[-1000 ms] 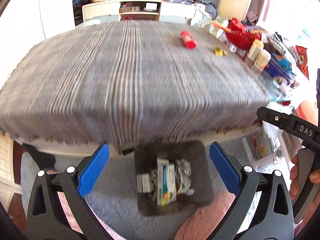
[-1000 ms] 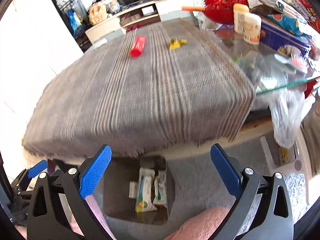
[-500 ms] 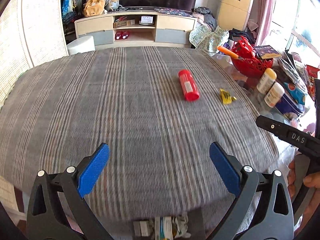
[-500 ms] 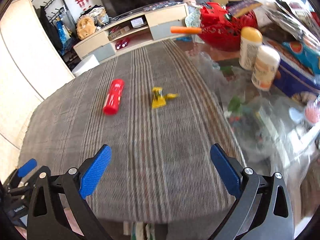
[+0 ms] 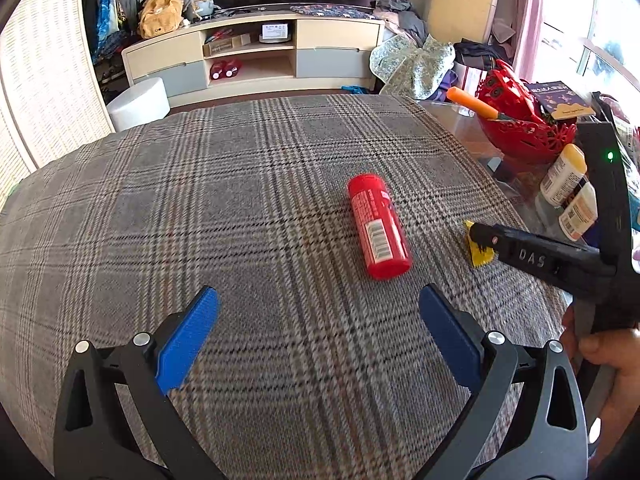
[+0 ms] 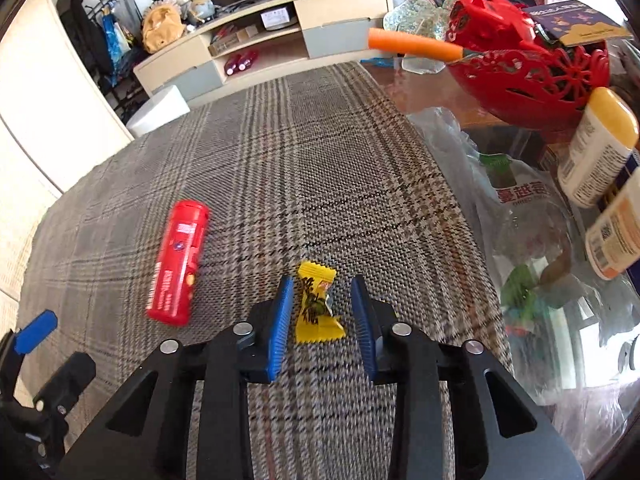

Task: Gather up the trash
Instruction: 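Grasp the yellow wrapper with the right tool while left grasps the red can, then carry wrapper and red can over the bin and open both tools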

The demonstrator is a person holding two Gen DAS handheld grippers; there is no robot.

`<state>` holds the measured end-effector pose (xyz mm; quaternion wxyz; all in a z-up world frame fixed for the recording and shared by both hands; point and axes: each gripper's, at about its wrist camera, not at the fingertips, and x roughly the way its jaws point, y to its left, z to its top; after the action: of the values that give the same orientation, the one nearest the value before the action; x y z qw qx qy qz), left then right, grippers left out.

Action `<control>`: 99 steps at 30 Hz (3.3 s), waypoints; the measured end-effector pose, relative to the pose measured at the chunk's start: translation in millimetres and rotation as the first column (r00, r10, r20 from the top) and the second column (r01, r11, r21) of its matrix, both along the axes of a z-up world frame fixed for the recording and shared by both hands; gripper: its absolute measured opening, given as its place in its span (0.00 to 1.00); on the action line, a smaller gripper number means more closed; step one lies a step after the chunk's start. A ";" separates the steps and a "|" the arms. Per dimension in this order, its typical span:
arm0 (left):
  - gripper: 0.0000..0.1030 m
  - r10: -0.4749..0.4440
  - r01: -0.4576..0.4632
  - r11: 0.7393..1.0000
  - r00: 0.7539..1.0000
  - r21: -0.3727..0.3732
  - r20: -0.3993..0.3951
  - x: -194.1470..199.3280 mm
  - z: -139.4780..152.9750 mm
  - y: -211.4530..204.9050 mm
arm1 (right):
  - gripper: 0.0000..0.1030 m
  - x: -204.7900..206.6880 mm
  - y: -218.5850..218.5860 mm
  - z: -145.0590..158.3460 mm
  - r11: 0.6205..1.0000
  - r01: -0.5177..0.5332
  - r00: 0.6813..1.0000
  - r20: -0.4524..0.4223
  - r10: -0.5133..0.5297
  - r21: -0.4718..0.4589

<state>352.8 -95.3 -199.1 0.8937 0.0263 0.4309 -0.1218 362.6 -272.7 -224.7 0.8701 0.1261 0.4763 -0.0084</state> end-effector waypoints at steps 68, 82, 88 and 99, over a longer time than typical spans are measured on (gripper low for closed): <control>0.30 0.013 -0.015 1.000 0.994 -0.021 -0.107 -310.3 -65.3 91.1 | 0.15 -315.5 113.1 -32.1 0.978 -0.201 0.979 -0.026 0.202 0.053; 0.30 0.009 -0.013 1.000 0.967 -0.015 -0.253 -299.3 -157.6 88.6 | 0.16 -301.3 119.0 -112.4 0.978 -0.172 0.974 -0.131 0.187 0.121; 0.30 0.001 -0.004 1.000 0.963 -0.009 -0.269 -292.7 -164.7 87.6 | 0.18 -293.1 119.6 -120.5 0.980 -0.151 0.972 -0.161 0.171 0.132; 0.54 0.025 -0.027 1.000 0.980 -0.007 -0.196 -303.9 -131.2 94.6 | 0.59 -300.0 107.4 -92.0 0.985 -0.124 0.987 -0.090 0.135 0.118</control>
<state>48.9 -0.7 -330.3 0.8487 0.0043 0.5164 -0.1143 62.6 -165.3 -316.7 0.8361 0.1428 0.5252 0.0687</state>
